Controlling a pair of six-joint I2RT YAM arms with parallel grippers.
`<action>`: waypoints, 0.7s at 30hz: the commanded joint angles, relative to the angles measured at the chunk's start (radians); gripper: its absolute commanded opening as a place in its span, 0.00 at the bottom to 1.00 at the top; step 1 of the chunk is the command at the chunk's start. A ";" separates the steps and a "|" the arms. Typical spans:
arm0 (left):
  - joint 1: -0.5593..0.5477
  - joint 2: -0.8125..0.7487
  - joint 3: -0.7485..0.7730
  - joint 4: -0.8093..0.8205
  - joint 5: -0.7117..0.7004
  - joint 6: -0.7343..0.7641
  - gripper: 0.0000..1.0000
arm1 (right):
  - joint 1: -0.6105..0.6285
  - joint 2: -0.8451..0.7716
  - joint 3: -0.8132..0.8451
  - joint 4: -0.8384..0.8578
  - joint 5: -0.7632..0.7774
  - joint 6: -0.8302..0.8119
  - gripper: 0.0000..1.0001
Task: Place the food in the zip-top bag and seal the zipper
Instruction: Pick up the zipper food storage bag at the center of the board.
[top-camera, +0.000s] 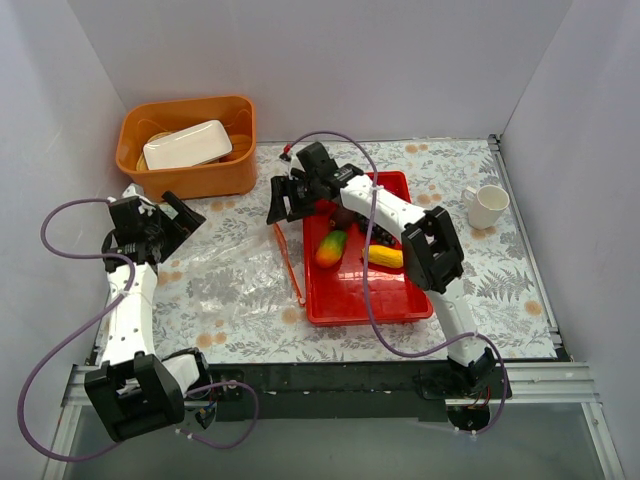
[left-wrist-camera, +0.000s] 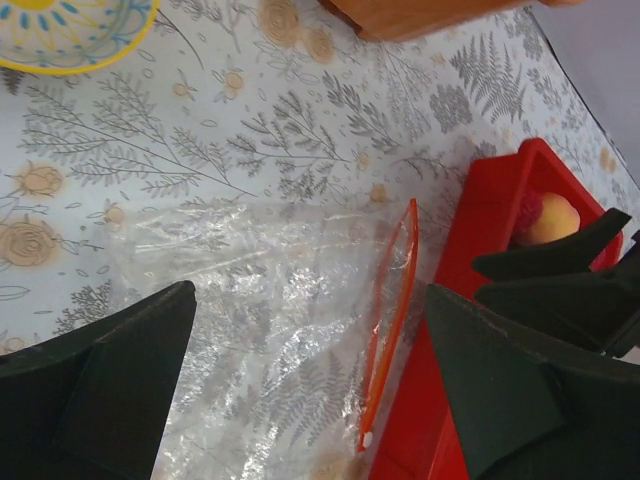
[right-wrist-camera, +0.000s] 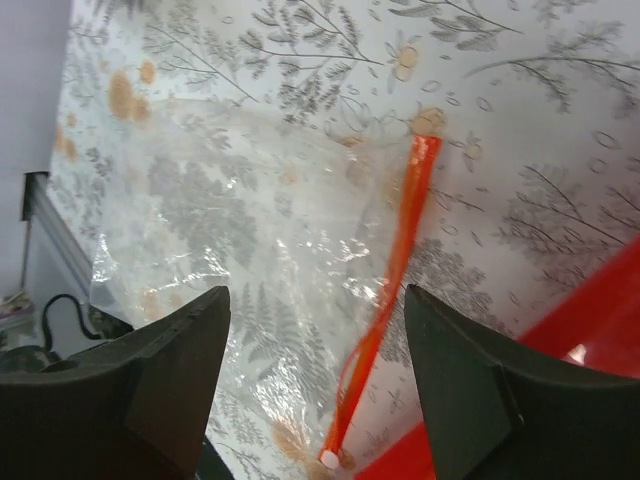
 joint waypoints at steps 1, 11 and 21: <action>-0.008 -0.024 -0.014 0.001 0.127 0.023 0.98 | -0.001 -0.168 -0.045 -0.038 0.169 -0.058 0.79; -0.273 0.022 -0.003 0.020 0.079 -0.020 0.98 | -0.145 -0.539 -0.571 -0.013 0.428 -0.007 0.78; -0.448 0.109 0.020 0.049 0.036 -0.060 0.98 | -0.277 -0.667 -0.812 -0.058 0.540 -0.029 0.77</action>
